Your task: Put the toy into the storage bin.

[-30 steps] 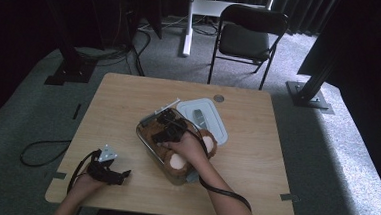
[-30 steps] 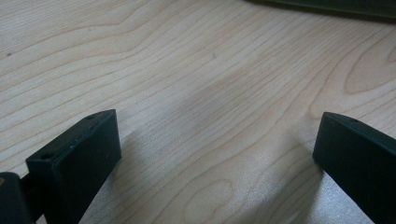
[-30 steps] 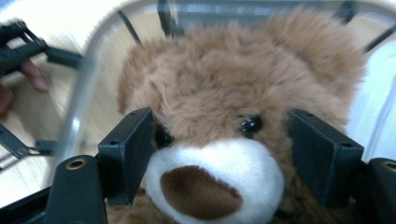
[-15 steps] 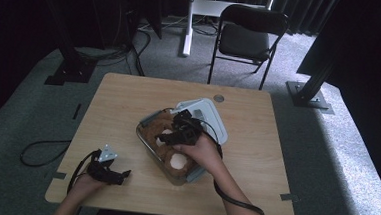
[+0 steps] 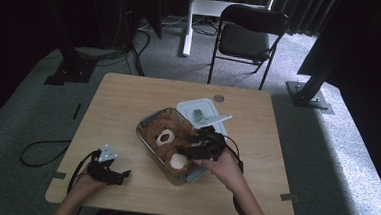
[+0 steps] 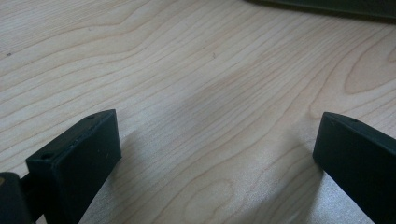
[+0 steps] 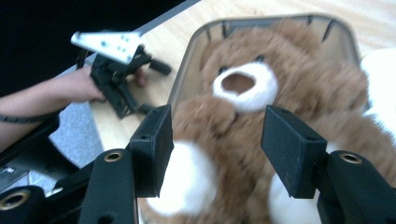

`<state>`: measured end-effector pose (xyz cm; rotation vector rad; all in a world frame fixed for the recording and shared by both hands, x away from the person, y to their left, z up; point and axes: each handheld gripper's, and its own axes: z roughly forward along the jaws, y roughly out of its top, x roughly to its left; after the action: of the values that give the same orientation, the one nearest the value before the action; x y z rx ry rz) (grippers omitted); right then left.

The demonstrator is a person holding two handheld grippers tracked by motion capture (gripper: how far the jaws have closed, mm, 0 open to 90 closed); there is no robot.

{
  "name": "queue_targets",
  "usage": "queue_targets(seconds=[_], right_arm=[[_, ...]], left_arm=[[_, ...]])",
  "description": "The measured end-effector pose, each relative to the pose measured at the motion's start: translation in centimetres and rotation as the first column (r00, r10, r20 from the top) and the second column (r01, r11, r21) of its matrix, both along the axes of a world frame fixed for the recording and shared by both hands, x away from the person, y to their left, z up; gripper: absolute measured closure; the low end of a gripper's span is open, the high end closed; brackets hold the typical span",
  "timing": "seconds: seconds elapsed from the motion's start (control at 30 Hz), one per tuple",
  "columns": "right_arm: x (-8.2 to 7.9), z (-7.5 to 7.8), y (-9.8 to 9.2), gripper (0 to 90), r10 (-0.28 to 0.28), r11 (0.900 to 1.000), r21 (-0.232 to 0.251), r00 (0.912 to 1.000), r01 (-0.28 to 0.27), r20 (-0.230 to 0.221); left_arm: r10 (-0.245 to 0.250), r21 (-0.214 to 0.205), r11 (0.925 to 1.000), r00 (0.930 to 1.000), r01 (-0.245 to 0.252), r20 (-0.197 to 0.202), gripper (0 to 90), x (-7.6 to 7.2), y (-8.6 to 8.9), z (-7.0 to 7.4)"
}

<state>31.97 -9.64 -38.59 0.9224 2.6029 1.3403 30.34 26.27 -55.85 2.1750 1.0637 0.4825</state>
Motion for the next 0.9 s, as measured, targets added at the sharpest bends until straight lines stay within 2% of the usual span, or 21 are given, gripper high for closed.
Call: queue_targets(seconds=[0.13,0.23,0.33,0.6,0.7,0.83,0.87,0.9], right_arm=[[-1.2,-1.1,-0.2,43.6,0.033,0.999,-0.028,0.9992,-0.034,-0.023],[-1.4,-1.9,-0.1,43.6,0.047,0.9973,-0.055,0.9981,-0.049,-0.04],[-0.9,-2.7,0.4,43.5,0.041,0.9948,-0.091,0.9978,-0.045,-0.052],[0.8,-4.4,2.2,42.9,0.032,0.9912,-0.125,0.9961,-0.042,-0.082],[0.8,-5.0,3.6,42.2,0.023,0.9794,-0.199,0.9978,-0.035,-0.063],[0.2,-5.6,5.5,40.6,0.006,0.9469,-0.322,1.0,-0.005,0.003],[0.2,-5.8,5.7,40.6,0.009,0.9416,-0.337,0.9999,-0.006,0.008],[0.2,-6.0,5.8,40.6,0.001,0.9408,-0.339,1.0,0.002,0.007]], left_arm=[[0.001,-0.001,1.0,1.0,-0.001,0.001,1.4,0.0,0.0,0.0],[-0.001,0.001,1.0,1.0,0.001,0.0,1.4,0.0,0.0,0.0],[-0.001,0.002,1.0,1.0,0.001,0.0,1.4,0.0,0.0,0.0],[-0.001,0.003,1.0,1.0,0.001,0.0,1.4,0.0,0.0,0.0],[0.0,0.0,1.0,1.0,0.0,0.0,1.4,0.0,0.0,0.0],[0.0,0.0,1.0,1.0,0.0,0.001,1.4,0.0,0.0,0.0],[0.001,-0.001,1.0,1.0,-0.001,0.001,1.4,0.0,0.0,0.0],[0.0,0.0,1.0,1.0,0.0,0.001,1.4,0.0,0.0,0.0]])
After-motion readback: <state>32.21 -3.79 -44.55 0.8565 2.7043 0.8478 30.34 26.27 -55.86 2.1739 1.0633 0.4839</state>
